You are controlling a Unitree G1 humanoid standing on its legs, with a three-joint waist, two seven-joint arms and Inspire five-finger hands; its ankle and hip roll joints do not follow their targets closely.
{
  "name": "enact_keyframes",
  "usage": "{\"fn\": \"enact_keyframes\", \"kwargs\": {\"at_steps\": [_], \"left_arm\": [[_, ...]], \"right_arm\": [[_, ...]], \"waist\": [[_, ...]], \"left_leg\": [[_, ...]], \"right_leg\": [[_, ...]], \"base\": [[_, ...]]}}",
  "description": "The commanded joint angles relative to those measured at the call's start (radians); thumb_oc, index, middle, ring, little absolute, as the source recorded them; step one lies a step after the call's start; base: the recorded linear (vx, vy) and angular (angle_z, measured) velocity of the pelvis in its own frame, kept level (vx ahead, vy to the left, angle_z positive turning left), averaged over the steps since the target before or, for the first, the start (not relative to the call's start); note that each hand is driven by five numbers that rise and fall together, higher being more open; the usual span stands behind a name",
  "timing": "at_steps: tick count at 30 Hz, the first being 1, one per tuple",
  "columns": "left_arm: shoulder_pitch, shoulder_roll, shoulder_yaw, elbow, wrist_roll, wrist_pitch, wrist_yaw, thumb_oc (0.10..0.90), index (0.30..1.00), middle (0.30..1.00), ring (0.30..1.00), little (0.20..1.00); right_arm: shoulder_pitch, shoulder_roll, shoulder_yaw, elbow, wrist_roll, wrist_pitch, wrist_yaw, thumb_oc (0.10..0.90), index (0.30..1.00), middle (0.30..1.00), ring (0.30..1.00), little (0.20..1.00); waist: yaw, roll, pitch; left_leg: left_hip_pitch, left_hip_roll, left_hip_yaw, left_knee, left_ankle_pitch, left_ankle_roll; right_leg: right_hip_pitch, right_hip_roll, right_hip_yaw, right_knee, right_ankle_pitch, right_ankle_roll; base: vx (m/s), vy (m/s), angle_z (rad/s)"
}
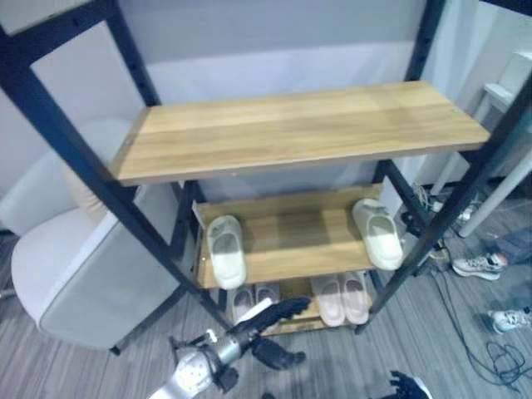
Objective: Arrange the slippers neatly on the shoe rack.
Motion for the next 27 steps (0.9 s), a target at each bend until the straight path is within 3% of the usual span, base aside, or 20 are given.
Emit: {"fn": "enact_keyframes", "kwargs": {"at_steps": [1, 6, 8, 10, 16, 20, 21, 27], "left_arm": [[-0.126, -0.002, 0.036, -0.125, -0.071, -0.069, -0.009, 0.800, 0.900, 0.900, 0.900, 0.900], [-0.225, -0.032, 0.132, -0.156, -0.017, -0.115, 0.116, 0.800, 0.900, 0.900, 0.900, 0.900], [-0.292, -0.032, 0.200, -0.120, 0.102, -0.137, 0.229, 0.800, 0.900, 0.900, 0.900, 0.900], [-0.313, -0.030, 0.217, -0.101, 0.149, -0.139, 0.267, 0.800, 0.900, 0.900, 0.900, 0.900], [-0.486, 0.112, 0.329, 0.037, 0.490, -0.094, 0.421, 0.800, 0.900, 0.900, 0.900, 0.900], [-0.528, 0.143, 0.333, 0.096, 0.577, -0.080, 0.472, 0.800, 0.900, 0.900, 0.900, 0.900], [-0.569, 0.205, 0.329, 0.164, 0.712, -0.043, 0.537, 0.800, 0.900, 0.900, 0.900, 0.900], [-0.590, 0.308, 0.379, 0.246, 0.876, 0.049, 0.638, 0.800, 0.900, 0.900, 0.900, 0.900]], "right_arm": [[-0.018, -0.038, -0.032, -0.025, 0.023, -0.028, -0.002, 0.800, 0.900, 0.900, 0.900, 0.900], [0.041, -0.012, -0.049, -0.035, 0.035, -0.031, -0.007, 0.800, 0.900, 0.900, 0.900, 0.900], [0.062, 0.000, -0.048, -0.049, 0.041, -0.035, -0.006, 0.800, 0.900, 0.900, 0.900, 0.900], [0.062, 0.004, -0.048, -0.051, 0.041, -0.035, -0.007, 0.800, 0.900, 0.900, 0.900, 0.900], [0.069, 0.002, -0.048, -0.078, 0.040, -0.036, 0.011, 0.800, 0.900, 0.900, 0.900, 0.900], [0.073, -0.005, -0.046, -0.082, 0.035, -0.037, 0.019, 0.800, 0.900, 0.900, 0.900, 0.900], [0.069, -0.020, -0.041, -0.089, 0.026, -0.041, 0.018, 0.800, 0.900, 0.900, 0.900, 0.900], [0.062, -0.039, -0.037, -0.130, 0.012, -0.056, 0.007, 0.800, 0.900, 0.900, 0.900, 0.900]], "waist": [[0.000, -0.006, -0.013], [-0.026, 0.001, -0.020], [-0.037, 0.002, -0.024], [-0.040, 0.003, -0.022], [-0.053, 0.008, -0.015], [-0.057, 0.009, -0.015], [-0.063, 0.010, -0.010], [-0.061, 0.013, 0.010]], "left_leg": [[0.030, 0.045, -0.006, -0.008, -0.043, -0.052], [0.032, 0.036, 0.005, -0.008, -0.046, -0.057], [0.036, 0.033, 0.014, -0.008, -0.055, -0.061], [0.032, 0.031, 0.015, -0.008, -0.047, -0.061], [0.029, 0.025, 0.034, -0.008, -0.061, -0.064], [0.028, 0.022, 0.042, -0.008, -0.065, -0.064], [0.022, 0.022, 0.052, -0.008, -0.068, -0.063], [-0.063, 0.012, 0.071, -0.008, -0.058, -0.061]], "right_leg": [[-0.015, -0.068, 0.031, -0.020, 0.020, 0.097], [0.016, -0.072, 0.033, -0.070, 0.042, 0.101], [0.036, -0.075, 0.030, -0.098, 0.050, 0.106], [0.034, -0.076, 0.032, -0.104, 0.060, 0.106], [0.029, -0.083, 0.040, -0.111, 0.069, 0.117], [0.026, -0.084, 0.047, -0.113, 0.071, 0.120], [0.017, -0.086, 0.054, -0.113, 0.075, 0.126], [-0.078, -0.095, 0.075, -0.113, 0.099, 0.139]], "base": [[0.02, -0.035, -0.25], [0.01, -0.028, -0.10], [0.03, -0.014, -0.01], [-0.01, 0.004, -0.02], [0.03, 0.011, -0.09], [0.01, 0.019, -0.05], [0.01, 0.032, -0.18], [-0.08, 0.058, -0.18]]}}
